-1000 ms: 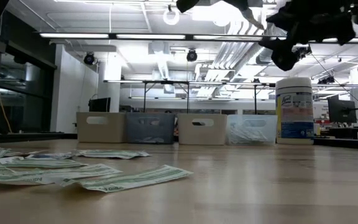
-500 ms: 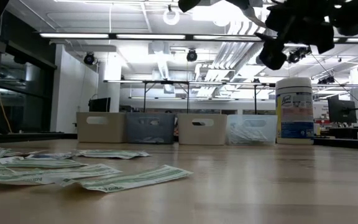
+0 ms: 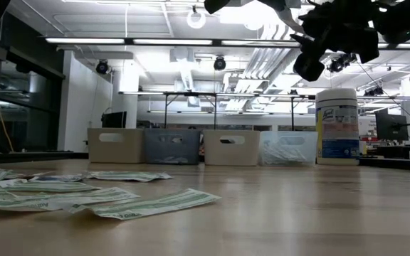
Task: Pick & Place First Aid Supplies
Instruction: Put the green bandage into the transparent bin
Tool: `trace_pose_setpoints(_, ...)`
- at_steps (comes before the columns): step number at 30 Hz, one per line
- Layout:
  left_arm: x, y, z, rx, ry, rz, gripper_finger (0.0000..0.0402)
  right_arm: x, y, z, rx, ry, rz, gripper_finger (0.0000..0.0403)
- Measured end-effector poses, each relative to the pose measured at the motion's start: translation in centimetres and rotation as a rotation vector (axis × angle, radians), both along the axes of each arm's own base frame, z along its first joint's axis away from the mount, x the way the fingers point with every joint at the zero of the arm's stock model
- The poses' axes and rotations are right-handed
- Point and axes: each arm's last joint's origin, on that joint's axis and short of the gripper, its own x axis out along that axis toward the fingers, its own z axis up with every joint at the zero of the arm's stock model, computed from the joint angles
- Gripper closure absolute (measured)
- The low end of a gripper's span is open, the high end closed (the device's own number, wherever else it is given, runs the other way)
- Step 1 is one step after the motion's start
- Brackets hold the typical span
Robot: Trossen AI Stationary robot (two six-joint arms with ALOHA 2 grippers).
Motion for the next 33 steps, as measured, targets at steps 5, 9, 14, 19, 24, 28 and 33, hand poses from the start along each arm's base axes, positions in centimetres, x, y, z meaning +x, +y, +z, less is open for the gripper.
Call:
trace_pose_setpoints(5,0.00,0.00,0.00,-0.002,-0.002,0.002,0.0401,0.02,-0.04,-0.01,-0.004,0.000,-0.018,0.0324)
trace_pose_setpoints(9,0.00,0.00,0.01,-0.019,-0.013,0.013,0.0401,0.01,-0.01,-0.01,-0.017,-0.007,-0.008,0.0363)
trace_pose_setpoints(14,-0.01,0.03,0.02,-0.014,-0.015,0.022,0.0401,-0.01,0.04,0.00,-0.019,-0.010,0.011,0.0399)
trace_pose_setpoints(19,-0.01,0.03,0.02,-0.036,-0.031,0.040,0.0401,-0.02,0.06,0.00,-0.018,-0.010,0.020,0.0401)
trace_pose_setpoints(24,-0.03,0.10,0.02,-0.036,-0.035,0.052,0.0389,-0.02,0.06,0.00,-0.017,-0.010,0.019,0.0402)
trace_pose_setpoints(28,-0.03,0.09,0.01,-0.043,-0.038,0.055,0.0356,-0.02,0.04,0.00,-0.017,-0.009,0.013,0.0402)
trace_pose_setpoints(33,-0.55,0.43,-0.34,-0.053,-0.059,0.199,0.0295,-0.28,-0.48,-0.02,-0.023,-0.008,-0.045,0.0402)
